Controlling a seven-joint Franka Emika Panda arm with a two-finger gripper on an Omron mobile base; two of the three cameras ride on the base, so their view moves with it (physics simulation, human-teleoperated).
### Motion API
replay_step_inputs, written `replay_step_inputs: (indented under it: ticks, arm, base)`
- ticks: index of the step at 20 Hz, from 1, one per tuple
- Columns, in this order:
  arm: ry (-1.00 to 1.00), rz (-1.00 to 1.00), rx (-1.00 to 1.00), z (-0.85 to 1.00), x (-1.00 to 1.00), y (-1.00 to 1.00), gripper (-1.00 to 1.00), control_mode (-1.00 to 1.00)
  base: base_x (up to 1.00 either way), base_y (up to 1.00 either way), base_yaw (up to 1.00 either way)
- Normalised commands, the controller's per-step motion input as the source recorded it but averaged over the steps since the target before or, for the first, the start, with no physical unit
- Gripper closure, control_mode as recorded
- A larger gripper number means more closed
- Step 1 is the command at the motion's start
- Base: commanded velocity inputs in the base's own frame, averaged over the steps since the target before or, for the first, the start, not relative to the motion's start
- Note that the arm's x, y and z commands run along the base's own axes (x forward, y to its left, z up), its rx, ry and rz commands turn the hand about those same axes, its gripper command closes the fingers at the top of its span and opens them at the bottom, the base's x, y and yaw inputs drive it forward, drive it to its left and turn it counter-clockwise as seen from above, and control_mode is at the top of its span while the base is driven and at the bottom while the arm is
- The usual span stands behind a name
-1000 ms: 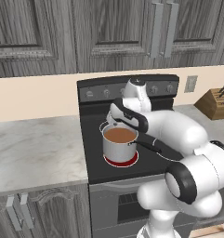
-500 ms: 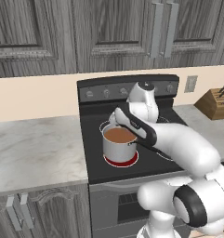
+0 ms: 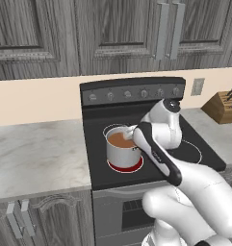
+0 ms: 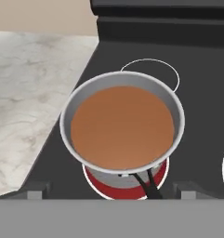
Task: Pick up the sugar cube(s) and place them in the saucepan with hot chocolate.
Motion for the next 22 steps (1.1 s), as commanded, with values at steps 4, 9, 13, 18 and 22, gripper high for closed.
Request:
replay_step_inputs:
  ticks: [4,9,13,18,22]
  arm:
    - [-0.01,0.00,0.00,0.25,-0.58,-0.36,-1.00,-1.00]
    - [-0.05,0.00,0.00,0.56,-0.56,-0.32,-1.00,-1.00]
    - [-0.08,0.00,0.00,0.92,-0.27,-0.23,-1.00,-1.00]
    - [-0.17,0.00,0.00,0.94,-0.04,-0.04,-1.00,-1.00]
    - [-0.24,0.00,0.07,0.32,-0.61,-0.06,-1.00,-1.00]
  base:
    - [0.00,0.00,0.00]
    - [0.00,0.00,0.00]
    - [0.00,0.00,0.00]
    - [0.00,0.00,0.00]
    - [0.00,0.00,0.00]
